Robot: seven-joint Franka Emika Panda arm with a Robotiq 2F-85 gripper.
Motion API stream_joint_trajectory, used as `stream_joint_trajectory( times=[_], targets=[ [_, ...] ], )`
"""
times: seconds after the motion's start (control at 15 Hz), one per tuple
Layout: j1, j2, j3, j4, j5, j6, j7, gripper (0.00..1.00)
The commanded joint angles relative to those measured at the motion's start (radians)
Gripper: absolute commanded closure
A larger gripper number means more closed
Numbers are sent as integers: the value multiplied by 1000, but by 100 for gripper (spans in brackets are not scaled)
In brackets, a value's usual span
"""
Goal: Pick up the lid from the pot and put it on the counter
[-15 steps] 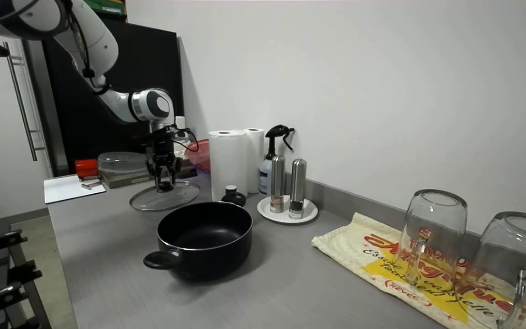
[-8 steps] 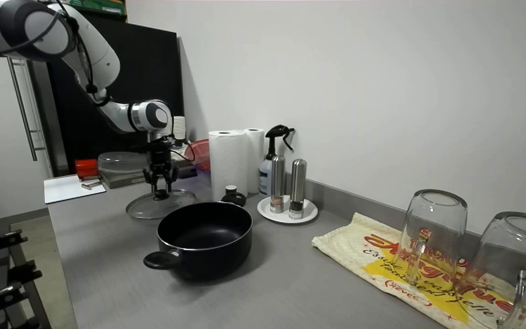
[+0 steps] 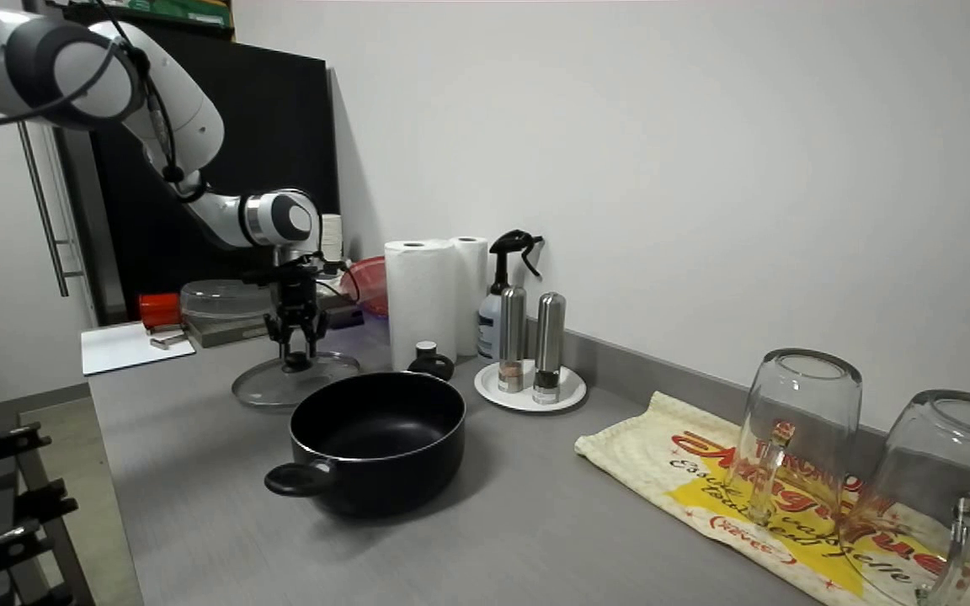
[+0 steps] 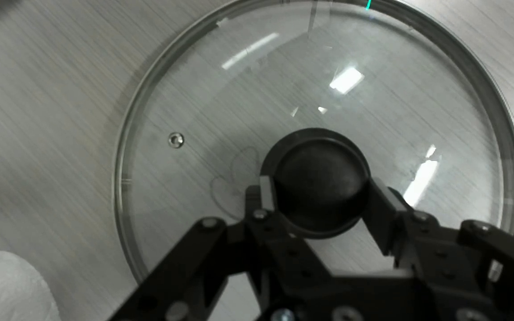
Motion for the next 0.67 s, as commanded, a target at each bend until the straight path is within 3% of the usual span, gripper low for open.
stream_joint_trajectory(
  times=[0.0,0.33,0.4,0.6],
  targets=[
    [16,28,-9,66,34,-55,-32,75],
    [14,45,-7,89,51,-88,-56,75],
    [1,25,0,33,29,-39,-23,50],
    [2,31,0,45,29,-52,-30,50]
  ],
)
